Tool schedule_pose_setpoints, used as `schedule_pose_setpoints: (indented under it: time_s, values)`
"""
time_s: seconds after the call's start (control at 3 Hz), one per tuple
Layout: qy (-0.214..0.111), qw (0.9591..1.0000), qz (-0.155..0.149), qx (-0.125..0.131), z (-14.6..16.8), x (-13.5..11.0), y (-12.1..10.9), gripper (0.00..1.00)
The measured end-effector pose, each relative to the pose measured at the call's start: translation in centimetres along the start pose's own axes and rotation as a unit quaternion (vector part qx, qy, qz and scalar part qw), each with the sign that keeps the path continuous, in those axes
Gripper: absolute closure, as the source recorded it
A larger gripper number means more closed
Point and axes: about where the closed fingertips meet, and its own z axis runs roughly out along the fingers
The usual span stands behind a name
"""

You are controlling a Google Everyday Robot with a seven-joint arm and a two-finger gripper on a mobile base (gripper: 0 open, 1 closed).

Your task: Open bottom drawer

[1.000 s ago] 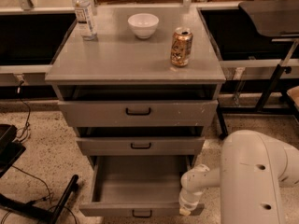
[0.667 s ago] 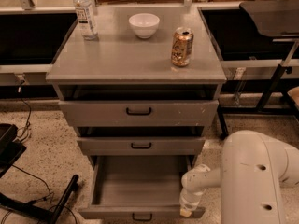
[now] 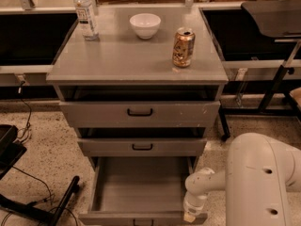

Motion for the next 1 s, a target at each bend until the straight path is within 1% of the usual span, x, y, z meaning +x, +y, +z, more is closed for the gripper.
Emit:
schedule_pose_setpoints:
  time_s: [0.33, 0.67, 1.0]
  values:
    - [0.005, 0.9998, 0.007, -0.018, 0.23, 1.37, 1.1, 1.0]
    - [0.005, 0.9998, 0.007, -0.018, 0.21, 1.35, 1.04, 1.0]
    - [0.008, 0.9994, 0.01, -0.032, 0.42, 2.18, 1.74, 1.0]
